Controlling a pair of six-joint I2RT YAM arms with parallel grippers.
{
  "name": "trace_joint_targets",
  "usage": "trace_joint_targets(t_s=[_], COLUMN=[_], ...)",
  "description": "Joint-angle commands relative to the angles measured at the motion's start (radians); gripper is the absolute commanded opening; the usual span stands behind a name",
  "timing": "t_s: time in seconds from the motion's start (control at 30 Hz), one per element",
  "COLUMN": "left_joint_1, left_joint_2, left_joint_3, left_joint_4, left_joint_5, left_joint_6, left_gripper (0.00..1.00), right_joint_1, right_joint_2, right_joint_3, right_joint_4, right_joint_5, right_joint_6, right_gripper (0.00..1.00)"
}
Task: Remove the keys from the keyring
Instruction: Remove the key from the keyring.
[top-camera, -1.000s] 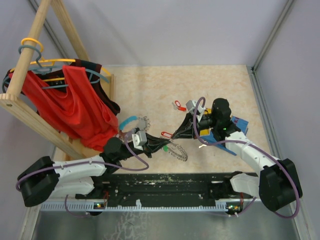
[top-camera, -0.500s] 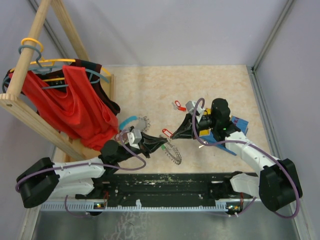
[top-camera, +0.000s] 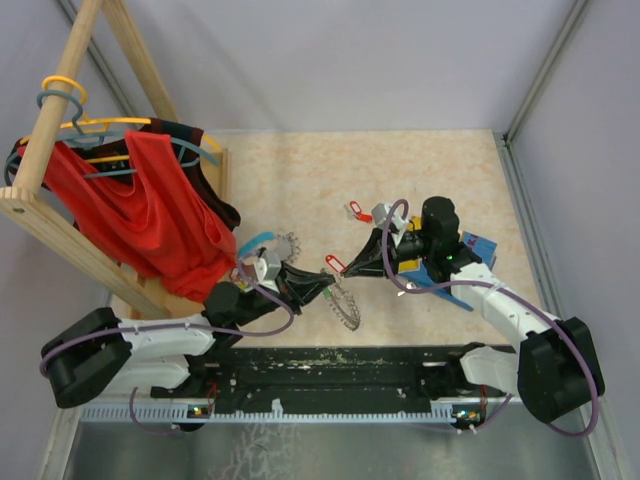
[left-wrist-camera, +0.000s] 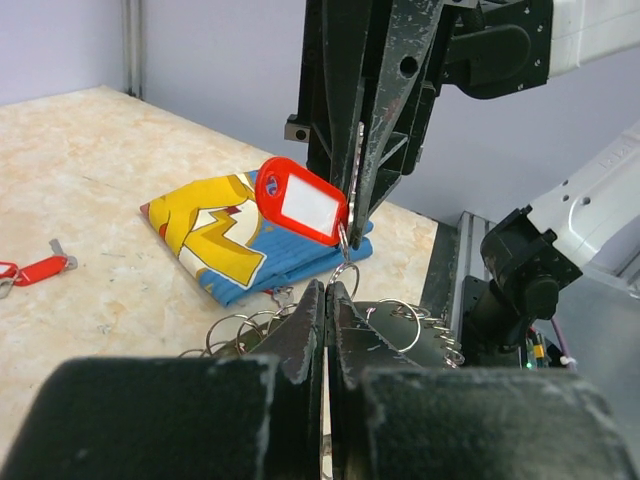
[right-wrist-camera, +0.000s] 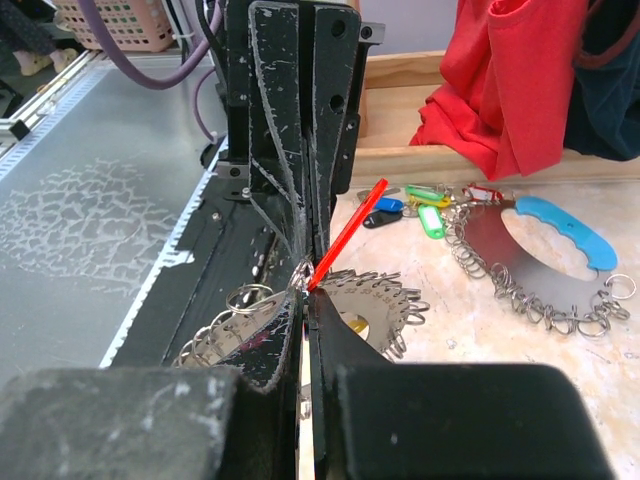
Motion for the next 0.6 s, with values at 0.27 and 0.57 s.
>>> trace_joint_targets(t_s=[0.27, 0.57], left_joint_1=[0.017, 0.019], left_joint_2=[0.139, 0.027], left_joint_3=[-0.066, -0.040], left_joint_4=[0.320, 0.136], left_joint_5=[0.069, 0.142], left_joint_6=[-0.001, 0.245], left_gripper=[0.27, 0.41], right_joint_1=[-0.013, -0.013], right_joint_2=[-0.043, -0.044], right_joint_3=[0.073, 0.077], right_joint_4=[-0.028, -0.034], right_joint_5=[-0.057, -0.072], right_joint_6=[-0.019, -0.019], right_gripper=[0.00, 0.00])
